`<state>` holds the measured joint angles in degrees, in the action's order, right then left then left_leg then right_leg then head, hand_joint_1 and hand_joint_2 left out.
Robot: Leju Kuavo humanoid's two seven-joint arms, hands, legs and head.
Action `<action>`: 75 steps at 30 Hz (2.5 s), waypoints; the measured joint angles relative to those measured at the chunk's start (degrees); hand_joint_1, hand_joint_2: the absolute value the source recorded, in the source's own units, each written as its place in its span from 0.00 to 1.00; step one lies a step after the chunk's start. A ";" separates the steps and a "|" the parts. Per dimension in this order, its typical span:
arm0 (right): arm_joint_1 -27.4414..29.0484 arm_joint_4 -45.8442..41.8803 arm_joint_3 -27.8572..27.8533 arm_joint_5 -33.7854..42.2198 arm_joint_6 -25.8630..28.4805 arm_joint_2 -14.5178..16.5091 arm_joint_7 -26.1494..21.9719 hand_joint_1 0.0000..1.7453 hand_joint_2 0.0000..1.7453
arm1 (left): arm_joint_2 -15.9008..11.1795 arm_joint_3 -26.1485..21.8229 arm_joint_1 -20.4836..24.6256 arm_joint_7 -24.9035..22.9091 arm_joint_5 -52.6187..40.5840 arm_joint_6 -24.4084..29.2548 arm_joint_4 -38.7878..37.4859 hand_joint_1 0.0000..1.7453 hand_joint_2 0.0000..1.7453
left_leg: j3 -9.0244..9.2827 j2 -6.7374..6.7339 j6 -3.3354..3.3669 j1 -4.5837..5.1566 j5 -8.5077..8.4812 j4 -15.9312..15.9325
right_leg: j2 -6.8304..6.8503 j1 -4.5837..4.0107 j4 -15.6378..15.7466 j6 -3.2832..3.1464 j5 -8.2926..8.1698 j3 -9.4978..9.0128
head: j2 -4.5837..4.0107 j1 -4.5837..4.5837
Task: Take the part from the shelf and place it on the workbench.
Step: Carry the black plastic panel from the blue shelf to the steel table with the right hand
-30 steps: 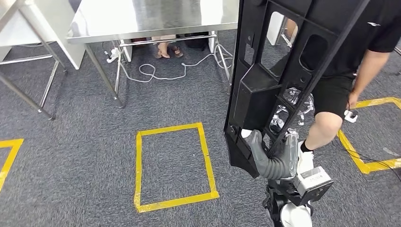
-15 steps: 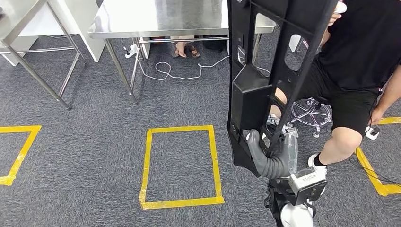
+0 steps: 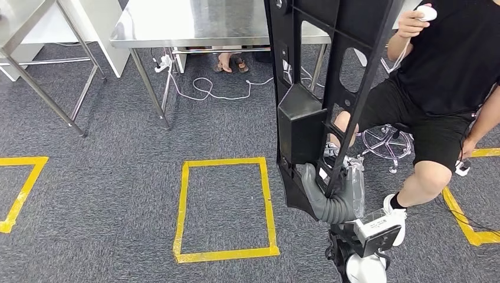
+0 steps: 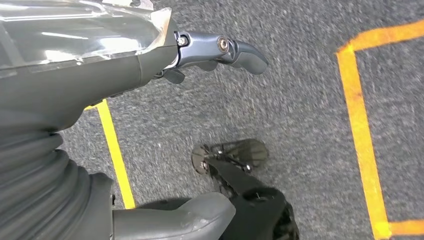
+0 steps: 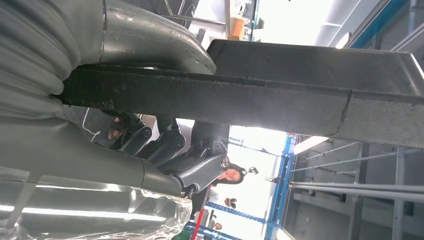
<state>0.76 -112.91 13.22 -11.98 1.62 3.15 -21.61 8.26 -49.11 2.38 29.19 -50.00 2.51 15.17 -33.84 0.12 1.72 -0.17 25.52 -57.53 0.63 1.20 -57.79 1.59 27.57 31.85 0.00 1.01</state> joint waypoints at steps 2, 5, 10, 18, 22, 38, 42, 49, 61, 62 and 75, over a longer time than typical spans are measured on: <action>-0.09 -0.02 0.03 0.01 -0.01 -0.06 -0.07 1.00 1.00 | -0.02 0.01 -0.09 -0.01 -0.04 0.10 0.00 0.00 1.00 | 0.63 0.10 0.77 -0.18 -0.43 0.79 | -0.08 -0.10 -3.12 -0.07 1.63 1.44 | 0.00 -0.17; -0.14 0.09 0.05 0.02 -0.03 -0.32 -0.10 1.00 1.00 | -0.02 0.00 -0.14 -0.01 -0.13 0.27 0.00 0.00 1.00 | 0.85 0.32 1.28 0.00 -0.40 0.93 | -0.29 -0.08 -13.95 -0.74 5.84 7.12 | -0.01 -0.37; -0.10 0.22 0.08 0.03 -0.05 -0.53 -0.11 1.00 1.00 | -0.02 0.01 -0.33 0.07 -0.15 0.06 0.00 0.00 1.00 | 1.39 1.11 0.84 0.32 0.29 0.63 | -0.35 -0.16 -5.02 0.80 0.52 3.84 | -0.02 -0.40; 0.38 0.16 0.29 0.11 -0.05 -0.53 -0.14 1.00 1.00 | -0.18 -0.02 -0.53 0.29 -0.14 -0.19 0.07 0.00 1.00 | 0.46 0.87 -1.38 -0.06 2.89 -2.58 | -0.44 0.12 0.58 -1.76 -1.09 0.47 | 0.00 -0.24; 0.46 0.17 0.55 0.01 -0.04 -0.44 -0.14 1.00 1.00 | -0.21 -0.02 -0.67 0.32 -0.12 -0.47 0.07 0.00 1.00 | -6.98 0.31 -2.57 -0.73 7.79 -15.61 | -0.39 0.11 0.60 -2.57 -0.52 -0.14 | -0.02 -0.10; 0.73 0.27 1.08 -0.24 -0.05 -0.87 -0.10 1.00 1.00 | -0.44 -0.03 -0.66 0.52 -0.18 -0.52 0.24 0.00 1.00 | 1.54 0.33 1.31 -0.07 0.43 0.97 | -0.46 -0.24 -15.36 -0.14 6.15 7.87 | -0.01 -0.31; 0.76 0.33 1.13 -0.24 0.00 -1.02 -0.10 1.00 1.00 | -0.39 -0.03 -0.69 0.74 -0.43 -0.08 0.32 0.00 1.00 | 3.53 0.87 0.57 0.10 2.21 0.86 | -0.43 -0.19 -3.28 1.22 -0.93 3.63 | -0.01 -0.36; 0.68 0.31 1.27 -0.25 0.30 -1.05 -0.07 1.00 1.00 | -0.43 -0.02 -0.55 0.97 -0.45 -0.05 0.67 0.00 1.00 | 2.92 0.60 -1.59 -0.15 5.34 -2.86 | -0.65 -0.06 0.43 -1.96 -1.07 0.56 | -0.01 -0.04; 1.18 0.30 1.43 -0.28 0.59 -0.93 -0.07 1.00 1.00 | -0.55 -0.02 -0.65 1.01 -0.52 -0.12 0.90 0.00 1.00 | -0.77 -0.09 0.49 0.51 -0.22 -0.17 | -0.68 -0.79 0.70 -1.18 2.58 -4.03 | -0.01 0.07; 1.34 0.30 1.41 -0.32 0.76 -0.95 -0.09 1.00 1.00 | -0.54 -0.02 -0.68 1.03 -0.54 -0.08 0.92 0.00 1.00 | -0.21 -0.05 0.81 0.46 -0.18 0.34 | -0.63 -0.85 0.37 -0.90 2.68 -4.19 | -0.01 0.03; 1.72 -0.80 -1.05 -3.15 6.50 -1.33 1.26 1.00 1.00 | -0.11 -0.04 -0.51 1.19 -0.91 0.78 0.92 0.00 1.00 | 5.38 0.43 0.01 -0.14 4.00 1.29 | -0.39 0.77 -1.24 2.10 -1.69 3.64 | -0.02 -0.44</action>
<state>2.49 -113.72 12.16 -15.13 8.12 1.82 -20.34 8.15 -49.15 1.88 30.38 -50.90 3.30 16.09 -28.45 0.55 1.73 -0.31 29.52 -56.24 0.24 1.97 -59.03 3.69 25.88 35.48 -0.02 0.57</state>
